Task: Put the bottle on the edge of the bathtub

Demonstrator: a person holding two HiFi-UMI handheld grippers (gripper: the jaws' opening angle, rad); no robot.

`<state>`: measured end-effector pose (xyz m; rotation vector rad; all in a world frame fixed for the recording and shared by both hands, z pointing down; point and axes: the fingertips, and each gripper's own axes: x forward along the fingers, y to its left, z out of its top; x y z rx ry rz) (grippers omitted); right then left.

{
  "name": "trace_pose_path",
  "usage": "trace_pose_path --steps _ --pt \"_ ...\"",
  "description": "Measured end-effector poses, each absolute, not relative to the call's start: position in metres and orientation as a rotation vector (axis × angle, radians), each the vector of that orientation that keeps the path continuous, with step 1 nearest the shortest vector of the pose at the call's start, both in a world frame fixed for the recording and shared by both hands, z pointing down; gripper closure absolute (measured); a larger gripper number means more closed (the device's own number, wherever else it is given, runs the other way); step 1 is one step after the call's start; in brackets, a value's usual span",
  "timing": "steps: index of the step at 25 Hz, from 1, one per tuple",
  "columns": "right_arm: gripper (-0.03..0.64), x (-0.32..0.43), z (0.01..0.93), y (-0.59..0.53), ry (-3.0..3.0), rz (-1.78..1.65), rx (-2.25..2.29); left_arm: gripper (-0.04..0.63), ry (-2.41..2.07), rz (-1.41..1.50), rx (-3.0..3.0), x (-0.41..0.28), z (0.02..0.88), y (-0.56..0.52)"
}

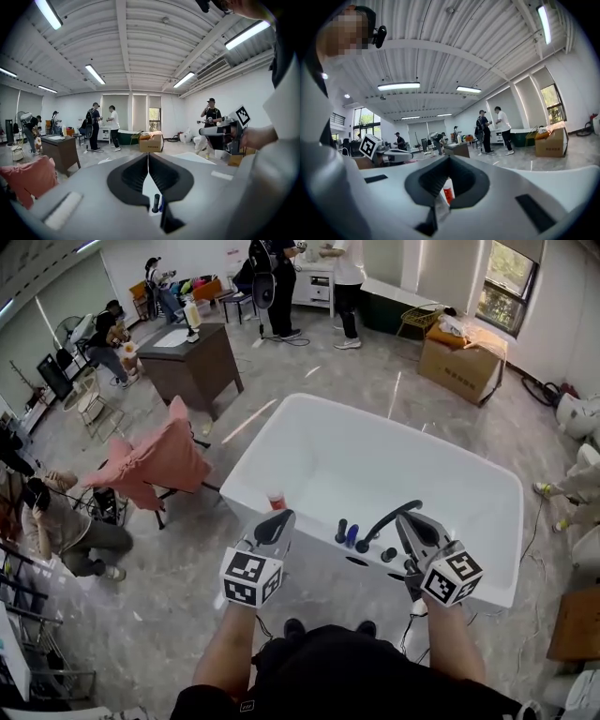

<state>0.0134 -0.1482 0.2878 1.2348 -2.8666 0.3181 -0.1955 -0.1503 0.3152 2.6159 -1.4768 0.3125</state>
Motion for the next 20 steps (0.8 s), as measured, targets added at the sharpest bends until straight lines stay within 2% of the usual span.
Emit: trace_pose_path --steps 7,20 --pt "0.606 0.015 0.288 -0.145 -2.832 0.295 1.254 0.583 -1.514 0.224 2.557 -0.21 0.315 -0.159" --pt "0.606 0.013 0.293 -0.143 -2.822 0.32 1.232 0.583 -1.504 0.258 2.518 -0.208 0.321 -0.156"
